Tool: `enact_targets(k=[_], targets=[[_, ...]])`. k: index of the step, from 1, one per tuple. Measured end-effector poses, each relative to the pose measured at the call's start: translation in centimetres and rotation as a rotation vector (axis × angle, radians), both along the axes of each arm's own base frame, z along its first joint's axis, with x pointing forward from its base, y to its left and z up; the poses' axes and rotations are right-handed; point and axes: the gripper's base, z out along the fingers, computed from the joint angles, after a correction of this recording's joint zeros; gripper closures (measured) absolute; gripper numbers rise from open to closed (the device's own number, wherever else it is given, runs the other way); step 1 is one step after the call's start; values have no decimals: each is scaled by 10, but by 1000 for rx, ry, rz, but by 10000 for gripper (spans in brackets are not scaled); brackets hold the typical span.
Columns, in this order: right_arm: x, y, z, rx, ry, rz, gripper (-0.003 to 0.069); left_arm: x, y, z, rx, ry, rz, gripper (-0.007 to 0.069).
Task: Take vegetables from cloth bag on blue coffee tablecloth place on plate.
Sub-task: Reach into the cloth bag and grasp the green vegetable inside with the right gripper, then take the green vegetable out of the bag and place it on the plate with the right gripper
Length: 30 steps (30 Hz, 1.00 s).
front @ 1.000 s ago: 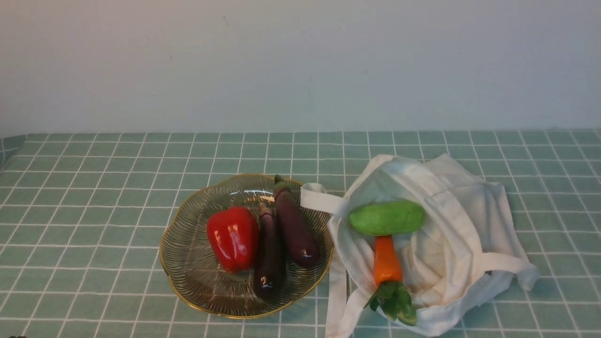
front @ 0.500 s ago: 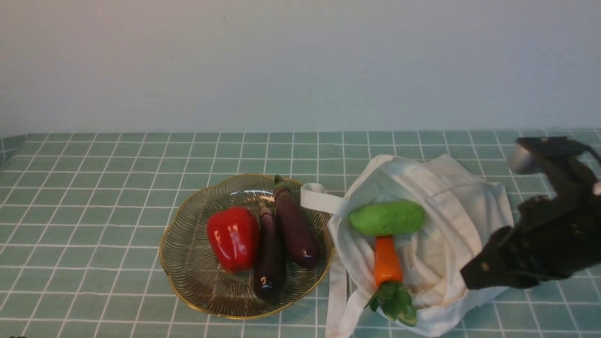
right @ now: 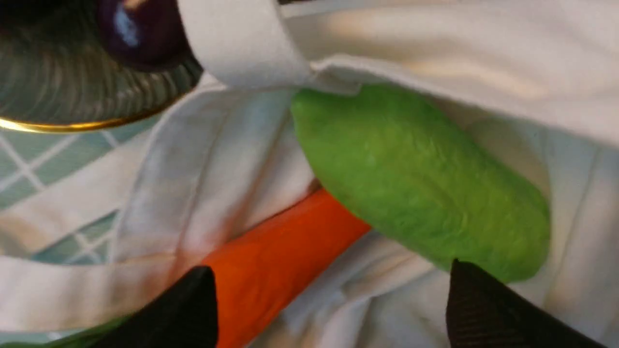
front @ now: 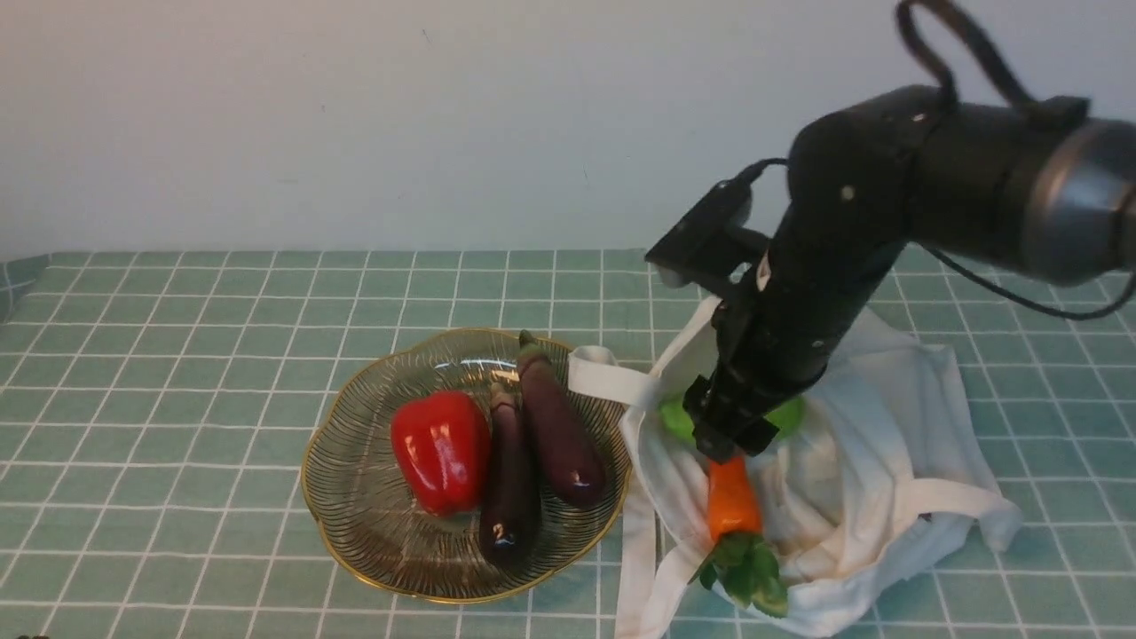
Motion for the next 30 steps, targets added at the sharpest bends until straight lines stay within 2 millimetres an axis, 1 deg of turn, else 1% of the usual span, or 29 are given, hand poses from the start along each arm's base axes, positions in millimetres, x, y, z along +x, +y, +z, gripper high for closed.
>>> enact_targets(k=[1, 2, 3, 4, 8, 11, 13, 14, 15, 16, 17, 18, 19, 20, 22, 24, 26, 27, 28, 30], targets=[[2, 7, -11, -92, -40, 69, 40, 0, 0, 0, 0, 0, 0, 629], [3, 8, -15, -104, -39, 76, 37, 0, 0, 0, 0, 0, 0, 629], [4, 14, -25, -173, -65, 126, 23, 0, 0, 0, 0, 0, 0, 629], [6, 16, -32, -205, -78, 150, 19, 0, 0, 0, 0, 0, 0, 629], [15, 24, -49, -263, -148, 209, 18, 0, 0, 0, 0, 0, 0, 629], [23, 27, -57, -271, -207, 224, 29, 0, 0, 0, 0, 0, 0, 629], [25, 28, -61, -273, -218, 219, 37, 0, 0, 0, 0, 0, 0, 629], [26, 28, -63, -274, -223, 216, 48, 0, 0, 0, 0, 0, 0, 629], [28, 28, -68, -282, -223, 209, 78, 0, 0, 0, 0, 0, 0, 629], [28, 28, -68, -282, -222, 208, 82, 0, 0, 0, 0, 0, 0, 629], [28, 28, -70, -285, -221, 203, 104, 0, 0, 0, 0, 0, 0, 629], [27, 27, -71, -294, -213, 193, 176, 0, 0, 0, 0, 0, 0, 629], [27, 26, -71, -307, -205, 189, 215, 0, 0, 0, 0, 0, 0, 629], [26, 25, -70, -319, -196, 186, 227, 0, 0, 0, 0, 0, 0, 629], [23, 21, -68, -351, -171, 168, 227, 0, 0, 0, 0, 0, 0, 629], [20, 17, -60, -369, -153, 137, 227, 0, 0, 0, 0, 0, 0, 629], [16, 14, -48, -362, -148, 109, 227, 0, 0, 0, 0, 0, 0, 629], [14, 13, -39, -345, -154, 93, 227, 0, 0, 0, 0, 0, 0, 629], [10, 12, -24, -312, -168, 76, 227, 0, 0, 0, 0, 0, 0, 629], [4, 11, -7, -263, -179, 52, 227, 0, 0, 0, 0, 0, 0, 629]])
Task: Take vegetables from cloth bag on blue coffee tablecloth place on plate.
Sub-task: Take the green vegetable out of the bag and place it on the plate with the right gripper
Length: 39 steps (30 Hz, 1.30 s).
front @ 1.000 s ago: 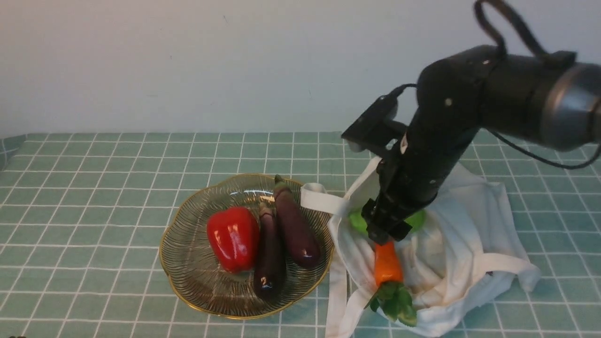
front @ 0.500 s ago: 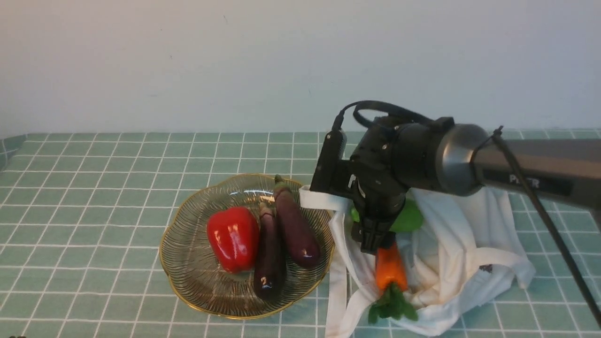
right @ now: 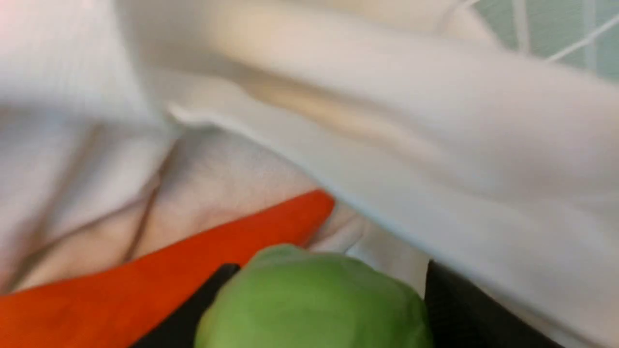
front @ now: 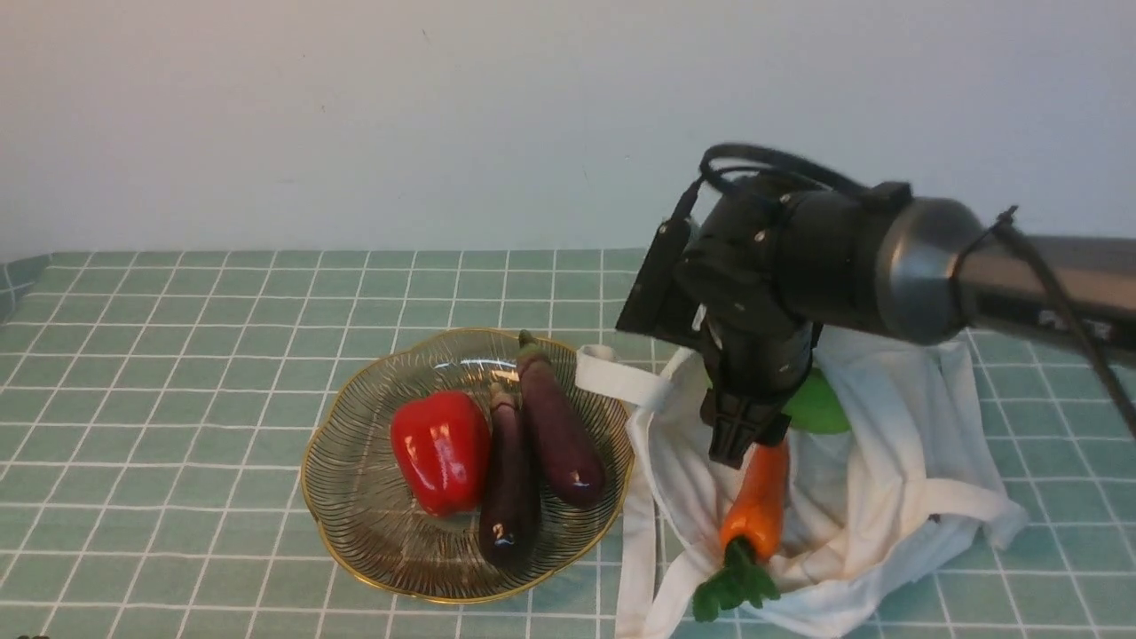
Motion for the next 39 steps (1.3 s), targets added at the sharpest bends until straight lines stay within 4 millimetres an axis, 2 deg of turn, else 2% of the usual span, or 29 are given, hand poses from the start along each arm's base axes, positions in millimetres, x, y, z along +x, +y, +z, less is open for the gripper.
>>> enact_targets(k=[5, 7, 10, 14, 17, 20, 22, 23, 24, 27, 29, 32, 33, 35, 39], targets=[[-25, -6, 41, 139, 60, -80, 227, 0, 0, 0, 0, 0, 0, 629], [-31, -6, 46, 176, 85, -95, 227, 0, 0, 0, 0, 0, 0, 629], [-45, 4, 64, 369, 150, -100, 227, 0, 0, 0, 0, 0, 0, 629], [-43, 26, 86, 648, 143, -99, 227, 0, 0, 0, 0, 0, 0, 629], [-38, 39, 90, 788, 138, -113, 227, 0, 0, 0, 0, 0, 0, 629], [-22, 59, 73, 922, 150, -162, 227, 0, 0, 0, 0, 0, 0, 629], [-11, 69, 53, 974, 171, -217, 227, 0, 0, 0, 0, 0, 0, 629], [-10, 70, 48, 973, 176, -224, 227, 0, 0, 0, 0, 0, 0, 629], [-4, 76, 33, 990, 193, -262, 227, 0, 0, 0, 0, 0, 0, 629], [5, 86, 5, 1031, 245, -344, 227, 0, 0, 0, 0, 0, 0, 629], [7, 89, -6, 1043, 271, -362, 211, 0, 0, 0, 0, 0, 0, 629], [8, 91, -10, 1050, 277, -349, 143, 0, 0, 0, 0, 0, 0, 629], [8, 92, -9, 1052, 275, -333, 66, 0, 0, 0, 0, 0, 0, 629], [8, 92, -8, 1056, 276, -323, 3, 0, 0, 0, 0, 0, 0, 629], [8, 95, 3, 1046, 296, -275, -29, 0, 0, 0, 0, 0, 0, 629]])
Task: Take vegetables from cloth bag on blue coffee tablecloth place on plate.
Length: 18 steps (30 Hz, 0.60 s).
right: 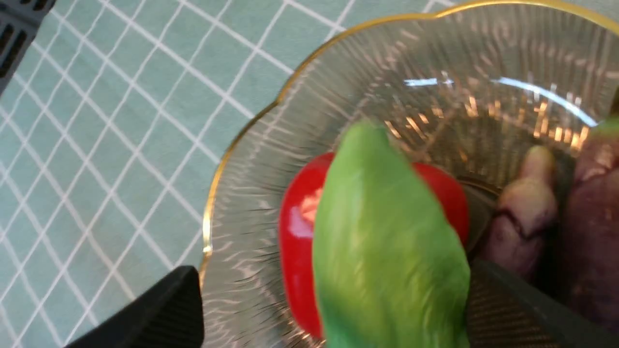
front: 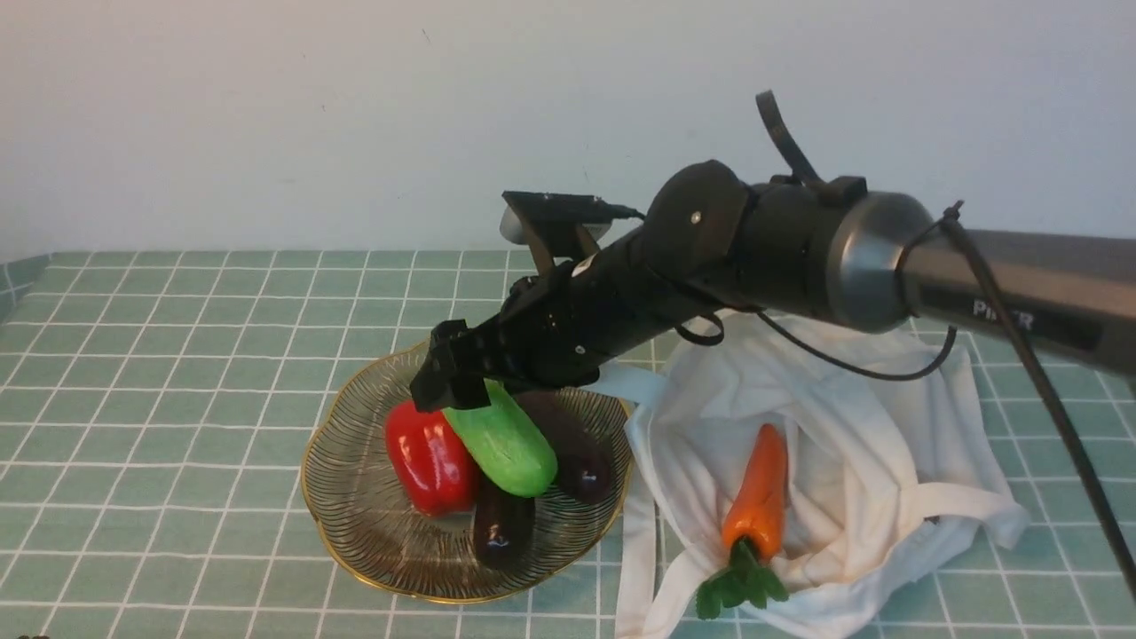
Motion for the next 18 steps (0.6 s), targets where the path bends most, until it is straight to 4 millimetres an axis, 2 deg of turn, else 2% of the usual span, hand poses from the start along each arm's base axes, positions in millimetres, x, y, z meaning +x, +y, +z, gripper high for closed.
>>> enact_targets(k=[3, 5, 6, 8, 9, 10, 11, 15, 18], targets=[[2, 3, 19, -23, -40, 67, -31, 0, 0, 0, 0, 0, 0, 629], [5, 3, 49, -69, -94, 126, -31, 0, 0, 0, 0, 0, 0, 629], [5, 3, 52, -75, -99, 129, -31, 0, 0, 0, 0, 0, 0, 629], [7, -4, 92, -166, -163, 159, -15, 0, 0, 0, 0, 0, 0, 629], [7, -5, 95, -175, -171, 164, -12, 0, 0, 0, 0, 0, 0, 629], [8, -12, 124, -226, -228, 135, 22, 0, 0, 0, 0, 0, 0, 629], [8, -14, 131, -233, -248, 123, 32, 0, 0, 0, 0, 0, 0, 629], [7, -34, 196, -226, -421, -49, 195, 0, 0, 0, 0, 0, 0, 629], [-7, -53, 233, -193, -492, -118, 394, 0, 0, 0, 0, 0, 0, 629]])
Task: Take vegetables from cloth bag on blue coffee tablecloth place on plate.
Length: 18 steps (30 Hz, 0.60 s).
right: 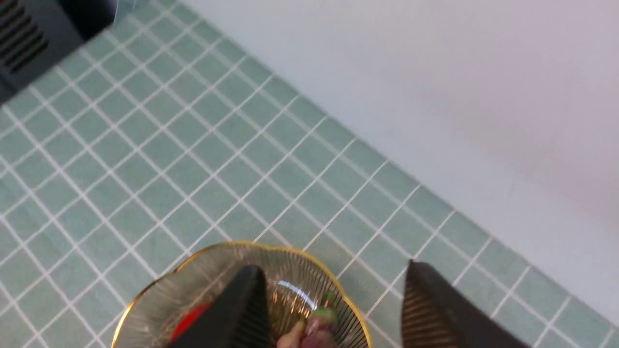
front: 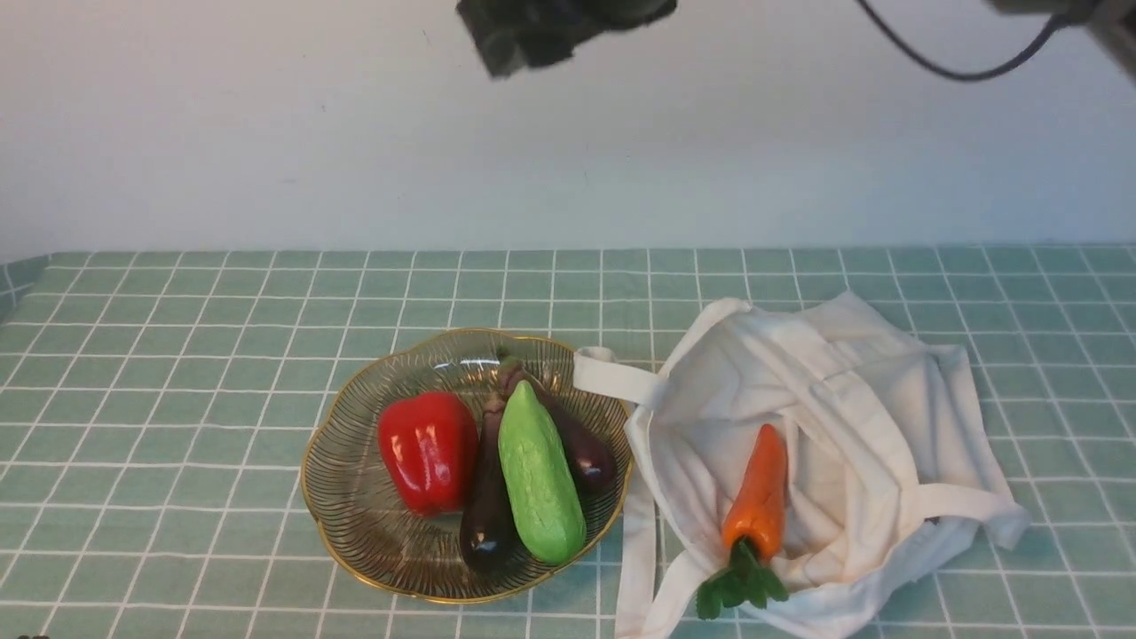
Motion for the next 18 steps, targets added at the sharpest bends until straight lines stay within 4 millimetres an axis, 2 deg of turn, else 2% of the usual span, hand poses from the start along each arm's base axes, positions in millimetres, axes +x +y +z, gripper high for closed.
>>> enact_targets(k=[1, 2, 4, 5, 7, 10, 13, 14, 15, 18], targets=[[-1, -1, 2, 3, -5, 0, 421, 0, 0, 0, 0, 0, 0, 629], [-13, -11, 18, 16, -32, -4, 512, 0, 0, 0, 0, 0, 0, 629], [-29, -24, 34, 23, -57, -9, 606, 0, 0, 0, 0, 0, 0, 629], [-34, -28, 39, 28, -68, -9, 612, 0, 0, 0, 0, 0, 0, 629], [-62, -52, 58, 22, -102, -25, 659, 0, 0, 0, 0, 0, 0, 629], [-98, -84, 68, 1, -121, -54, 671, 0, 0, 0, 0, 0, 0, 629], [-138, -118, 58, -19, -88, -100, 674, 0, 0, 0, 0, 0, 0, 629], [-140, -120, 56, -20, -84, -103, 674, 0, 0, 0, 0, 0, 0, 629], [-157, -133, 45, -29, -52, -122, 673, 0, 0, 0, 0, 0, 0, 629], [-189, -158, 12, -45, 4, -146, 673, 0, 0, 0, 0, 0, 0, 629]])
